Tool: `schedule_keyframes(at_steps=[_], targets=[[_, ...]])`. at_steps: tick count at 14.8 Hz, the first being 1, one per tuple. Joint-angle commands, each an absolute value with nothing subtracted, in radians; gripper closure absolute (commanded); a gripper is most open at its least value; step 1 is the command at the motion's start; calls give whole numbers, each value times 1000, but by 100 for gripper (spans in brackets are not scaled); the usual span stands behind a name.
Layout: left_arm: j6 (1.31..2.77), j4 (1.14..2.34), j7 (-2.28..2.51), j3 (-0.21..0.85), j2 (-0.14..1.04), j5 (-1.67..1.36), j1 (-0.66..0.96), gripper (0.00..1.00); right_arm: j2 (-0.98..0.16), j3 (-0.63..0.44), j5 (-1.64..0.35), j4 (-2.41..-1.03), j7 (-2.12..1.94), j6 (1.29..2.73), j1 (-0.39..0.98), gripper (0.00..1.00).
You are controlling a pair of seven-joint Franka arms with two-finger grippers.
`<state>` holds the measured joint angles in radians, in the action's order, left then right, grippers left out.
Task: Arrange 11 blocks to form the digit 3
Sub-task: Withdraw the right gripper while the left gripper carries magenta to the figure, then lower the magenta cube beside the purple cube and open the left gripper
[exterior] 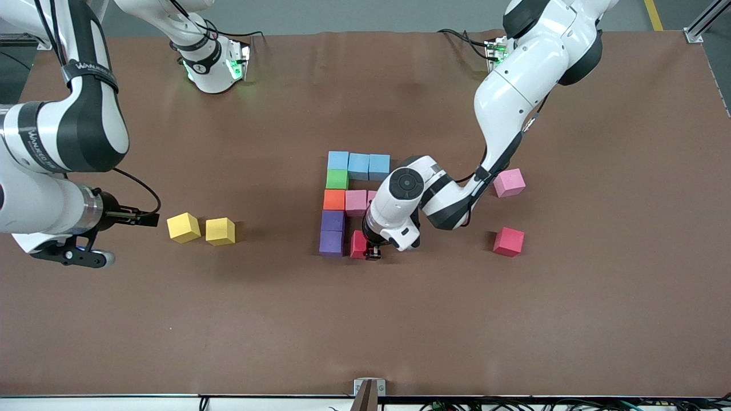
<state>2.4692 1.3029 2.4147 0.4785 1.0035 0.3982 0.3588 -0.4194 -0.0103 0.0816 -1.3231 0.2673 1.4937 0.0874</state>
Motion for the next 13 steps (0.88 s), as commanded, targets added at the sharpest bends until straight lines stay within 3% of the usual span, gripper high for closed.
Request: schedule_keyframes(at_steps=[1,6,8,9,11,13], targets=[[2519,1272,2404,465,1045,380,382,56,-325,5,94,-1407,264,1517,57,0],[2528,1272,2405,465,1051,380,388,54,-250,9,92,-1465,265,1552,54,0],[2528,1272,2404,465,1051,380,388,49,-256,8,94,-1465,264,1568,52,0],[2528,1273,2404,463,1049,380,388,41,-258,8,92,-1466,262,1569,45,0],[2526,1275,2413,463,1040,382,387,4,-258,8,92,-1466,262,1577,54,0],[2526,1275,2413,465,1032,380,382,0,-258,8,92,-1466,262,1565,48,0]])
